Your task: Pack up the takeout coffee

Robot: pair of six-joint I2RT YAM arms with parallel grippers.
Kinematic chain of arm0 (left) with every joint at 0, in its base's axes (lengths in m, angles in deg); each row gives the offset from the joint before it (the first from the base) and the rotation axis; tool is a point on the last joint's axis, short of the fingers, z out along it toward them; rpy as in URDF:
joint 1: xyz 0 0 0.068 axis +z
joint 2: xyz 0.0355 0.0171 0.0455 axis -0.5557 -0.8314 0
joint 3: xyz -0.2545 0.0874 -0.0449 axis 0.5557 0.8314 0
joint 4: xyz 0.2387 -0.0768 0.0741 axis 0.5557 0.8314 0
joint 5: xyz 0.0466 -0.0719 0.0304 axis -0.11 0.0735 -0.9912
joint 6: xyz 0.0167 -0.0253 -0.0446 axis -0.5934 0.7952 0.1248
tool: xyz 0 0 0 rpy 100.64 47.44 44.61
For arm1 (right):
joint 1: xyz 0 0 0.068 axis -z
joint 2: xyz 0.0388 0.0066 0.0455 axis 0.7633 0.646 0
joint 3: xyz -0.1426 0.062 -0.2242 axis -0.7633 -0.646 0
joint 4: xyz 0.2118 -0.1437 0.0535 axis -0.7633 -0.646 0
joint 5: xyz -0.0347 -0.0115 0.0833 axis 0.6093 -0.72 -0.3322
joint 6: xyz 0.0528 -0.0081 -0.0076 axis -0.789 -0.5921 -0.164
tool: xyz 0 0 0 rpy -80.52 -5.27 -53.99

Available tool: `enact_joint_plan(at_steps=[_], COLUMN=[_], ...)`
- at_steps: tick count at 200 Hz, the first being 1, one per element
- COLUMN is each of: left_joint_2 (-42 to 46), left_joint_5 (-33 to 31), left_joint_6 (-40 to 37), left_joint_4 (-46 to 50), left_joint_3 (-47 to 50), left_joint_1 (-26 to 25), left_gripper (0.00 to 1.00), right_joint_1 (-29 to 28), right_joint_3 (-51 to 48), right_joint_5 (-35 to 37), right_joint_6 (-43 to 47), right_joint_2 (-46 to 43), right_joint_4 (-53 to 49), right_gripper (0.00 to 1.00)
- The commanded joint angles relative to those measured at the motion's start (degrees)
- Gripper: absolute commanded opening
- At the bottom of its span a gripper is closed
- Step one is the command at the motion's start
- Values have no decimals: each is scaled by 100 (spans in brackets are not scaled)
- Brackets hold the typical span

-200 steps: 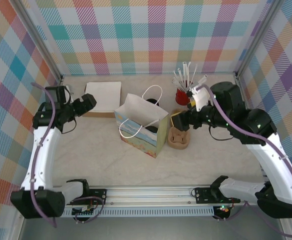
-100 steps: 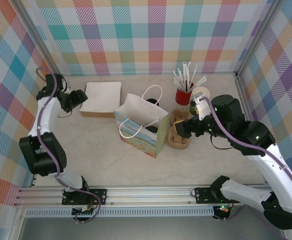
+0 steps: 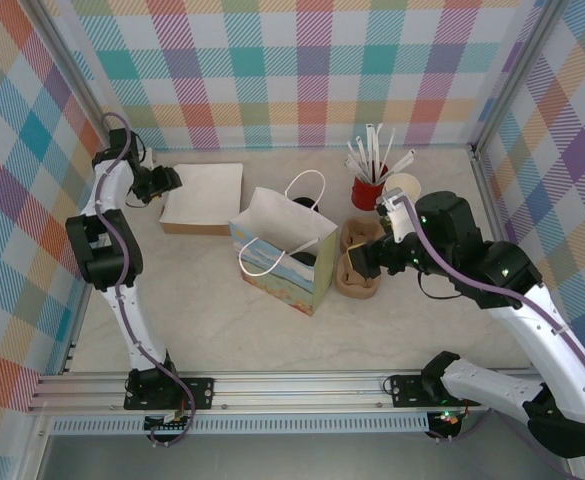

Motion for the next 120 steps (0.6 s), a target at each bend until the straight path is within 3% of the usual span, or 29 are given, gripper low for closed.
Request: enact_joint_plan(at_steps=[1,91,120], left_joint_2=[-259,-919,-966], left_joint_5=[59,308,410], left_joint_6=[-268,-307,-325], left_joint_4=[488,863,905], left_joint_3=[-500,-1063,-1062], left_joint_1=[44,43,44], left_gripper=[60,57,50], right_joint_1=[27,29,27], right_joint_3=[-23,13,-13], right_joint_5=[23,-202,-314], right_joint_6=[-52,-122,-153], right_joint_2=[42,211,290], right_joint_4=[111,116,122], right_gripper=[93,93,93])
